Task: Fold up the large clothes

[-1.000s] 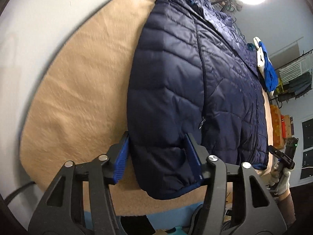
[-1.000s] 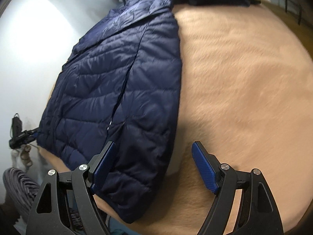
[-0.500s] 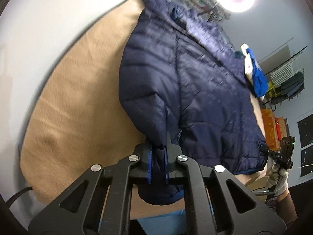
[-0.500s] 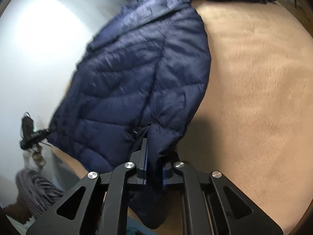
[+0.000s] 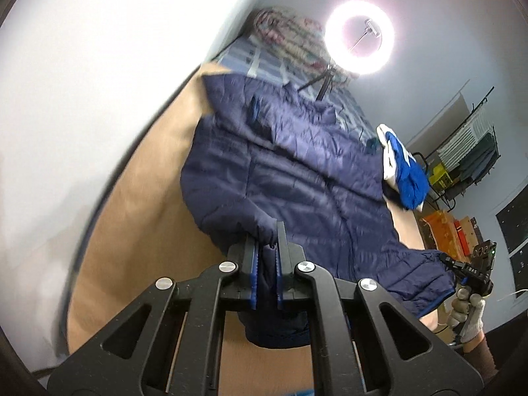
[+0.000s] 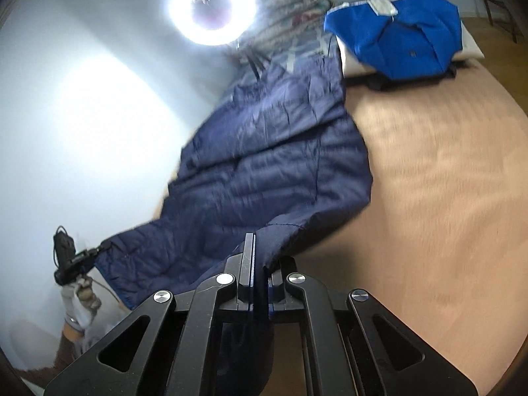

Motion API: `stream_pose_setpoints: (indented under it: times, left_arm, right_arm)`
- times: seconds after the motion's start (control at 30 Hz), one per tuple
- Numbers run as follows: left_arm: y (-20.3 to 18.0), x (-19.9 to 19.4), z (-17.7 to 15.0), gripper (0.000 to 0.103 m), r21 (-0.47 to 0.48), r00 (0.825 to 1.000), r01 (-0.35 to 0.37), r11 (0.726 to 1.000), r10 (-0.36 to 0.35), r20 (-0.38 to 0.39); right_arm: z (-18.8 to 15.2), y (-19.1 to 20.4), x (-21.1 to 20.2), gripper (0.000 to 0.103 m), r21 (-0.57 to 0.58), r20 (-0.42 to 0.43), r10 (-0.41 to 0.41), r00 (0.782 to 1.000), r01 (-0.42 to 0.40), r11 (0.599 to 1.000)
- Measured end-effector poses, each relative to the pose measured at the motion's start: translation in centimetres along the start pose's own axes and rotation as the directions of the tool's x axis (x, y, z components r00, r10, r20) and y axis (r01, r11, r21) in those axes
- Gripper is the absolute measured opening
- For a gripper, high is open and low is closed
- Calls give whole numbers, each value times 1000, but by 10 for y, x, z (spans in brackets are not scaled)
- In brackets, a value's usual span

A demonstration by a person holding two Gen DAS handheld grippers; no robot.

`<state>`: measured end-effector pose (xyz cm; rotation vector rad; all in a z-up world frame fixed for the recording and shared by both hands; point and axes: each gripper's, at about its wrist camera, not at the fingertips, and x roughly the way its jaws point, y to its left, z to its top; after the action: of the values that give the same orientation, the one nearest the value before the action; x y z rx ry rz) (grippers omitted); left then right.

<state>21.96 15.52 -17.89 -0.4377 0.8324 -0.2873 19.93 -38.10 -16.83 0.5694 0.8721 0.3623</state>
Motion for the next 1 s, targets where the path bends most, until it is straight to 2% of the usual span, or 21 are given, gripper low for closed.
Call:
stream_pose_setpoints:
  times: [0.23, 0.43, 0.63, 0.73, 1.0]
  left_arm:
    - [-17, 21, 56, 5, 42, 998, -13, 999, 10, 66]
    - [-19, 71, 104, 5, 53, 995, -54, 997, 49, 81]
    - [-10, 143, 137, 5, 45, 989, -140, 989, 137, 50]
    - [2, 182, 148, 5, 27, 984, -177, 984, 177, 10]
    - [30, 251, 152, 5, 6, 966, -249, 969, 249, -65]
  right_arm:
    - [52, 7, 19, 3, -24, 43, -29, 999, 30, 999]
    - [101, -5, 52, 3, 23, 68, -63, 996, 62, 998]
    - [137, -23, 107, 3, 67, 52, -149, 988, 145, 987]
    - [151, -32, 134, 3, 67, 37, -202, 979, 200, 978]
    - [165, -55, 189, 3, 67, -23, -325, 946, 326, 943]
